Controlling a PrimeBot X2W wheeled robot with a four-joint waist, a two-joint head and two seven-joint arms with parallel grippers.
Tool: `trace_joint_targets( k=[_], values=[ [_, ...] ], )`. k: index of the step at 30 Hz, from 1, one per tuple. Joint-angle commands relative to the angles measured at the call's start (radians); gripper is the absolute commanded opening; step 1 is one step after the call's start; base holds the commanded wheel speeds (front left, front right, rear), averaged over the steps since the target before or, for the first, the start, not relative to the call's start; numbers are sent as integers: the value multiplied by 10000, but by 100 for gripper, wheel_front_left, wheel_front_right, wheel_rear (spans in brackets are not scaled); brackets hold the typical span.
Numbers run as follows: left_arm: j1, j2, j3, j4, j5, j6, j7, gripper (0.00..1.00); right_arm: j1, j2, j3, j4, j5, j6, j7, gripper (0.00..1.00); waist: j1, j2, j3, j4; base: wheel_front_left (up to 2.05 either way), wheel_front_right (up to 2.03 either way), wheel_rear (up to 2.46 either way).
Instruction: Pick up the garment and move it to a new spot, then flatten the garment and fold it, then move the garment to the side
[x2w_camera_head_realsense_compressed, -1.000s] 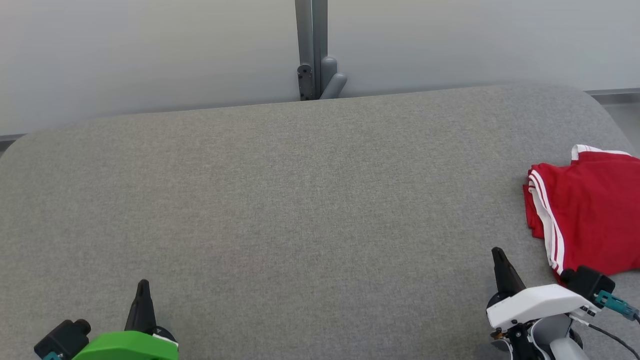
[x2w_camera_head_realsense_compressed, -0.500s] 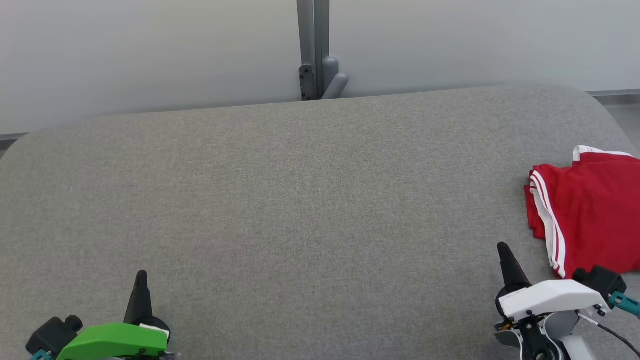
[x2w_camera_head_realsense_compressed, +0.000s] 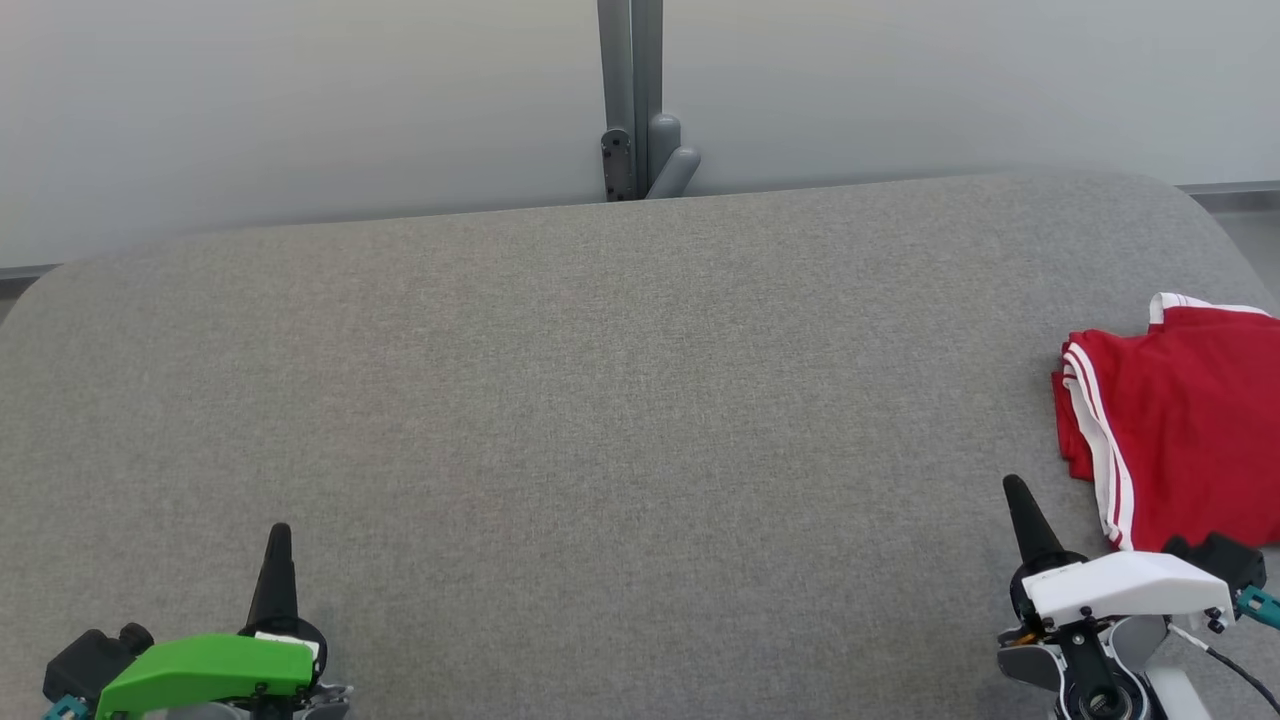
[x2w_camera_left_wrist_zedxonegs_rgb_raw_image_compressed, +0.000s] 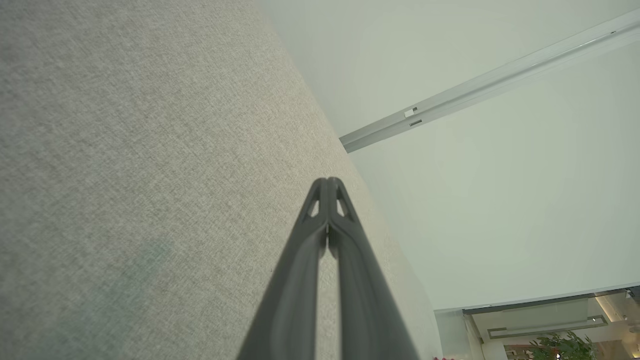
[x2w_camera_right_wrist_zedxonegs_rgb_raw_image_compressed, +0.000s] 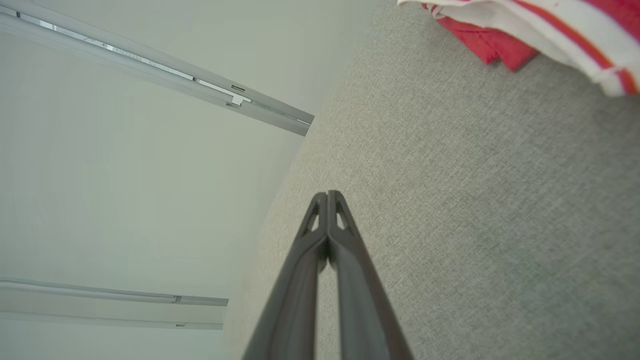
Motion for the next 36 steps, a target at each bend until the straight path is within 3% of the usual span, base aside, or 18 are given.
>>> trace_joint_targets(
  k=[1, 36],
  values=[
    [-232, 66, 59, -135, -313, -55, 73, 0, -205, -51, -60, -154, 281, 6, 73, 0, 0, 0, -1, 4, 0, 0, 0],
    [-533, 89, 256, -449, -3263, -203, 852, 0, -225, -73, -523, -558, 3266, 5, 875, 0, 0, 0, -17, 103, 0, 0, 0]
  ],
)
